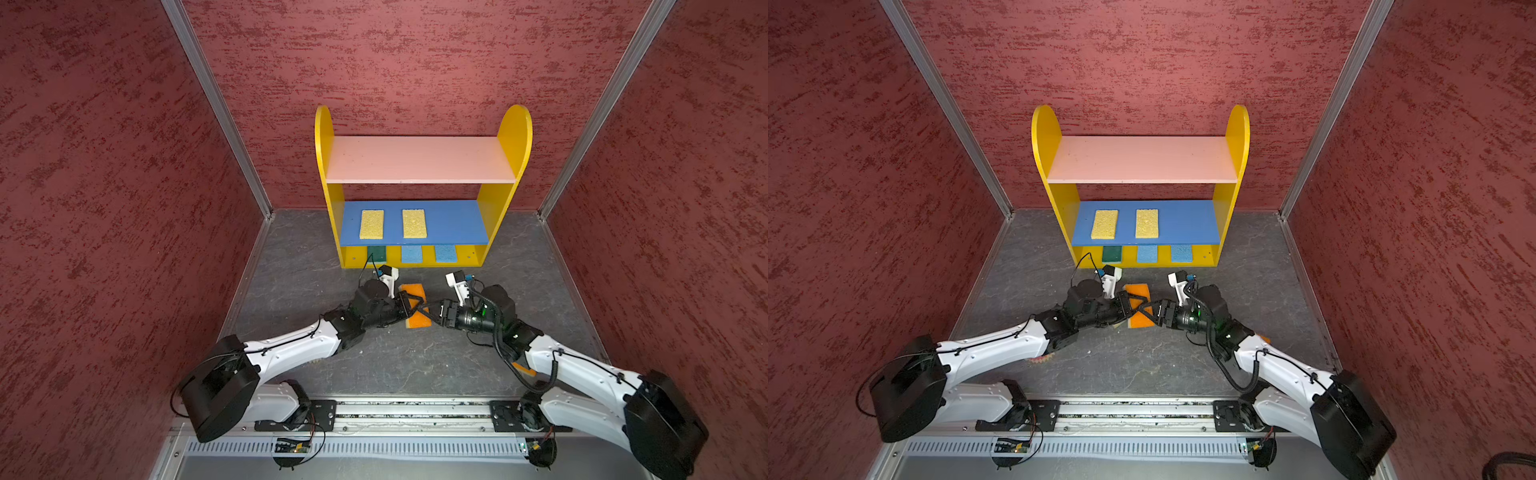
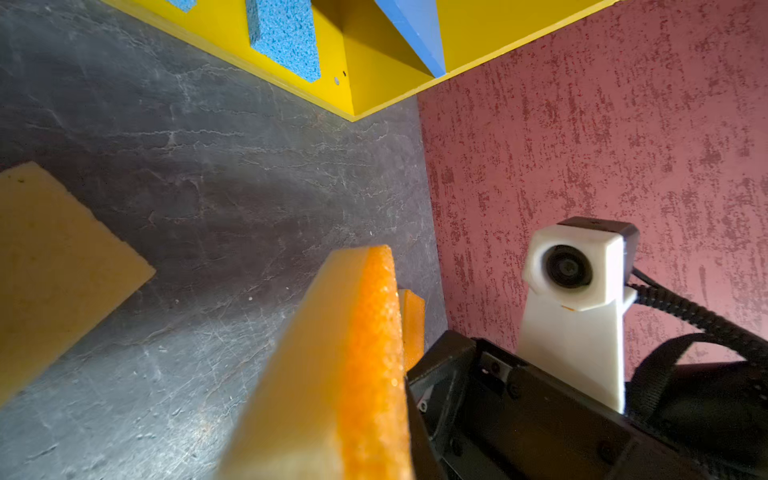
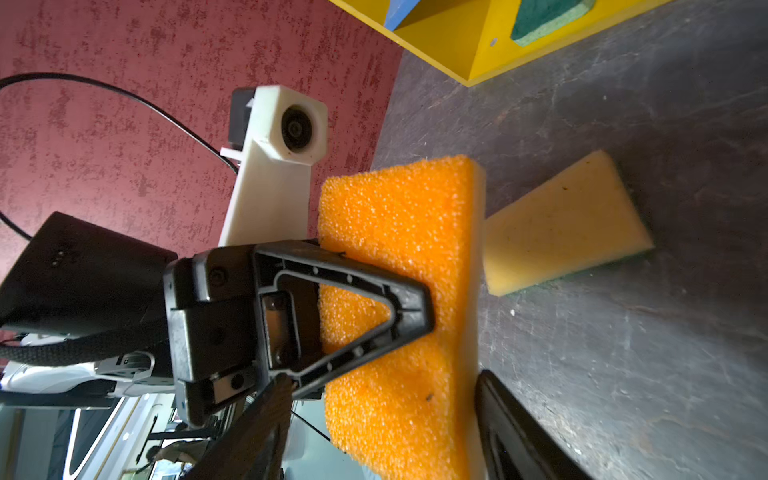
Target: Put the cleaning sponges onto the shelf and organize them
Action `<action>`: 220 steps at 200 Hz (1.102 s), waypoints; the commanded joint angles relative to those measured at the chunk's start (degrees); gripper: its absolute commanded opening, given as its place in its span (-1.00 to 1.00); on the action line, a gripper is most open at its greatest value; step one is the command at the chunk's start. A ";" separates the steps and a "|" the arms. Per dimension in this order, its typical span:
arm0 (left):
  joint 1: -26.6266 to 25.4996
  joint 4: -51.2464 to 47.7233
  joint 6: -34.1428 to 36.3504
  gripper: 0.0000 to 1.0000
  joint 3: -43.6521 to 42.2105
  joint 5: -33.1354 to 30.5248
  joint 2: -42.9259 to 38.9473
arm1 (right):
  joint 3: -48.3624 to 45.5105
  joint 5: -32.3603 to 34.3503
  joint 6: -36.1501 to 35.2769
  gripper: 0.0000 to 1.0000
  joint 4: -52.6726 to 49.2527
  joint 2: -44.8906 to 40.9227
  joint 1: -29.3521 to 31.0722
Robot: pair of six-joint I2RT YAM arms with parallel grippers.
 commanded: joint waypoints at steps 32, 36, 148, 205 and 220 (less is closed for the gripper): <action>1.79 3.45 0.33 -0.90 -1.05 1.78 -2.91 | -1.85 -6.77 8.27 0.43 18.24 7.20 0.23; 1.94 4.26 0.09 -0.90 -1.25 2.12 -2.94 | -2.11 -7.03 8.82 0.43 19.56 7.77 0.23; 5.06 7.61 -1.06 0.14 -3.92 3.60 -4.77 | -4.40 -10.45 23.71 -1.00 48.07 23.10 -0.16; 8.75 -13.77 5.23 0.99 -4.12 -4.31 -22.52 | 4.82 -8.12 6.63 -1.00 11.75 13.49 -4.86; 11.10 -19.19 5.66 0.99 -5.27 -5.58 -29.04 | 9.76 -3.46 -2.08 -1.00 -3.93 10.65 -6.69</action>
